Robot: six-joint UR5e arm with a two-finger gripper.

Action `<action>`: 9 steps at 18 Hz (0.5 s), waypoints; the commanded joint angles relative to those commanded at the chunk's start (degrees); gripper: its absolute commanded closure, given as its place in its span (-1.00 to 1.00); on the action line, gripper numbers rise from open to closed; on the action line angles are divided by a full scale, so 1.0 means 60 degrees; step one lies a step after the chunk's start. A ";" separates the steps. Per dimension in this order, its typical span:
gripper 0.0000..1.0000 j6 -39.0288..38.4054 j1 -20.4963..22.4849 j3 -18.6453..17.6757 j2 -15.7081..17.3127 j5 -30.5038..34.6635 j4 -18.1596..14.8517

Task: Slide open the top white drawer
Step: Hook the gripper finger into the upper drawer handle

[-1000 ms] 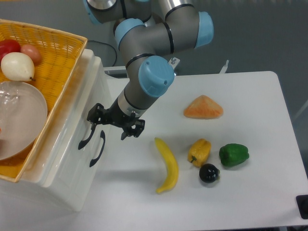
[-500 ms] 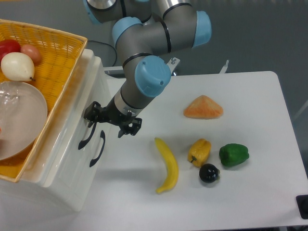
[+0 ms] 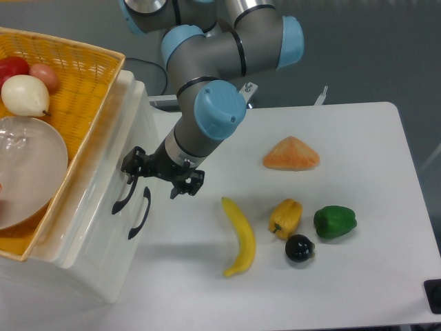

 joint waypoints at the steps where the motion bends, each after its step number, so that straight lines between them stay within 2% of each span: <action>1: -1.00 0.0015 0.0000 0.0000 0.0000 0.0015 -0.0015; 9: -1.00 0.0029 -0.0029 -0.0044 -0.0088 0.0059 0.0000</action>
